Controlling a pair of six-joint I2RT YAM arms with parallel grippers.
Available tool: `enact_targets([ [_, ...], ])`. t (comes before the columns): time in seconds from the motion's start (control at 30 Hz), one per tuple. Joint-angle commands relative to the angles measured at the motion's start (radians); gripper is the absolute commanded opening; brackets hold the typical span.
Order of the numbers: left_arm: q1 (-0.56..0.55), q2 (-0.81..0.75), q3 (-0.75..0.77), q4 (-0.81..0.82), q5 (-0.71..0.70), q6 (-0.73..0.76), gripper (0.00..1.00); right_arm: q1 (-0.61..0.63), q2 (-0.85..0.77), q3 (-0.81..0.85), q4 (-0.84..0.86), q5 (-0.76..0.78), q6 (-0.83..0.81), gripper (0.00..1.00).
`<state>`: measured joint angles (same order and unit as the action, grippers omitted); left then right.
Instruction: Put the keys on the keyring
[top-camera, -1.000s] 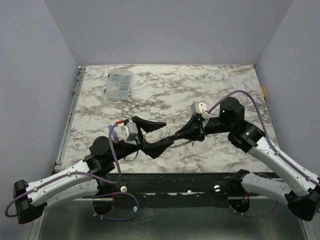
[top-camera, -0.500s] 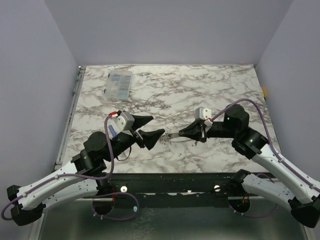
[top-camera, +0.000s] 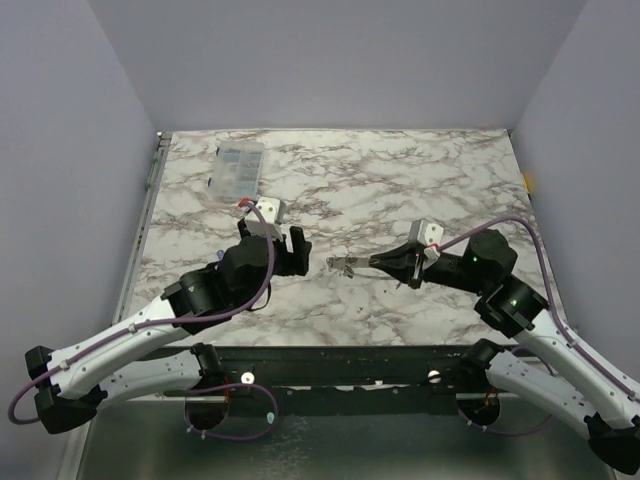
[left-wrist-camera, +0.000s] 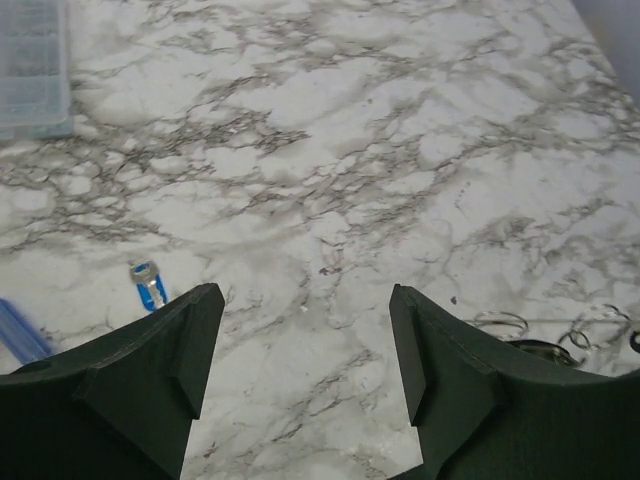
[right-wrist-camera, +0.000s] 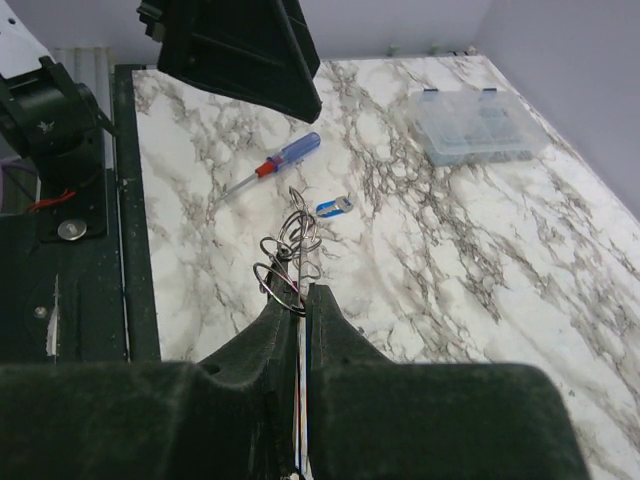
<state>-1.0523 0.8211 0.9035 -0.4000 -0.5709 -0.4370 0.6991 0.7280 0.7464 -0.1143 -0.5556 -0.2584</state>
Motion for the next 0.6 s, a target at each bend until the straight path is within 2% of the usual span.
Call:
enact_targets([
  [0.0,0.057,0.086,0.085,-0.245,-0.139,-0.130,0.74,0.005,-0.064,-0.057,0.103,0.065,0.094,0.01],
  [0.13,0.201,0.146,0.094,-0.255,0.005,-0.134,0.71,0.004,-0.075,-0.078,0.129,0.114,0.136,0.01],
  [0.27,0.341,0.231,0.108,-0.263,0.105,-0.142,0.67,0.005,-0.047,-0.051,0.065,0.179,0.145,0.01],
  [0.47,0.416,0.406,0.195,-0.293,0.212,-0.150,0.63,0.005,-0.076,-0.065,0.024,0.193,0.116,0.01],
  [0.57,0.422,0.481,0.234,-0.325,0.197,-0.167,0.65,0.005,-0.076,-0.055,-0.014,0.167,0.097,0.01],
])
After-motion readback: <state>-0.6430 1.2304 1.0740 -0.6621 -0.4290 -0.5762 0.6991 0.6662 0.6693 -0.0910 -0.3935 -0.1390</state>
